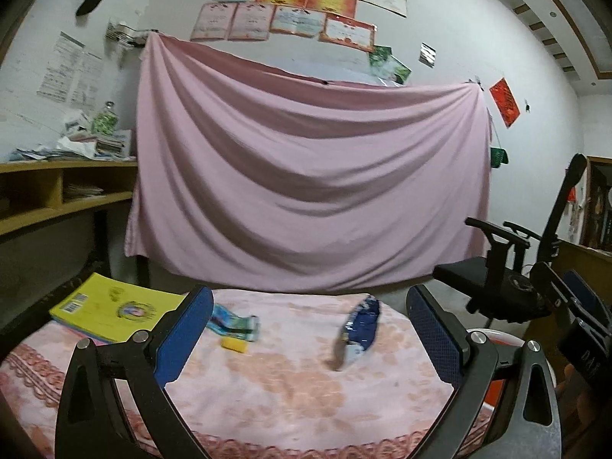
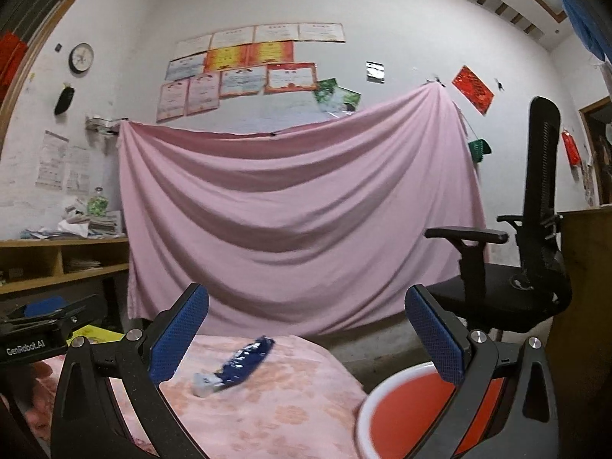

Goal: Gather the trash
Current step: 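Move both open tools back toward the blue snack bag on the bedspread, then lower the left tool onto a yellow cap while the right tool grasps another yellow cap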

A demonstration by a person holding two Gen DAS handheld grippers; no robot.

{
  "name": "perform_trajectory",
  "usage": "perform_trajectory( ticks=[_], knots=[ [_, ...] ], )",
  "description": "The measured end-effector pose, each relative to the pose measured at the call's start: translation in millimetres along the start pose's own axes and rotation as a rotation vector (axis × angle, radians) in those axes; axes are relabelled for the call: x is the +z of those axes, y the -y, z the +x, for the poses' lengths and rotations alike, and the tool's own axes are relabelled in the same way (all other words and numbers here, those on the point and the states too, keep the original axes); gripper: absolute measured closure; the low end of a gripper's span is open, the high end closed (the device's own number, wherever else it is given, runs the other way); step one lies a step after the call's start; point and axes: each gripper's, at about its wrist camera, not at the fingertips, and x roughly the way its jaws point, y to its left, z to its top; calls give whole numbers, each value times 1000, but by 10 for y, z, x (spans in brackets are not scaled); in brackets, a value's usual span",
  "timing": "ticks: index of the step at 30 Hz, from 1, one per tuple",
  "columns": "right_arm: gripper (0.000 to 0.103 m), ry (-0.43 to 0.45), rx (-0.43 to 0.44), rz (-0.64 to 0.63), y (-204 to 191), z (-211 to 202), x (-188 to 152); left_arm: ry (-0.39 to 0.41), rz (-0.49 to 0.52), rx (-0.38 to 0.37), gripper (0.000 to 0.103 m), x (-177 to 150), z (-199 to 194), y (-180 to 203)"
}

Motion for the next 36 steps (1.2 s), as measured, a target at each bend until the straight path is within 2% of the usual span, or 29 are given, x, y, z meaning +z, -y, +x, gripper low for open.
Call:
perform_trajectory(
  ticks=[11, 16, 24, 29, 35, 36],
  knots=[
    [0, -16, 93, -67, -514, 69, -100, 41, 48, 92, 4, -79, -192, -402],
    [0, -34, 134, -111, -741, 145, -172, 35, 72, 128, 4, -131, -191, -607],
    [0, -111, 228, -116, -1036, 434, -316, 15, 88, 175, 4, -189, -87, -992],
    [0, -195, 297, -93, -1169, 710, -363, -47, 108, 191, 4, -244, 104, -1189],
    [1, -342, 362, -96, -1359, 1100, -472, -193, 63, 180, 5, -347, 405, -1397],
    [2, -364, 377, -98, -1389, 1153, -489, -208, 56, 175, 9, -362, 432, -1422]
  ],
)
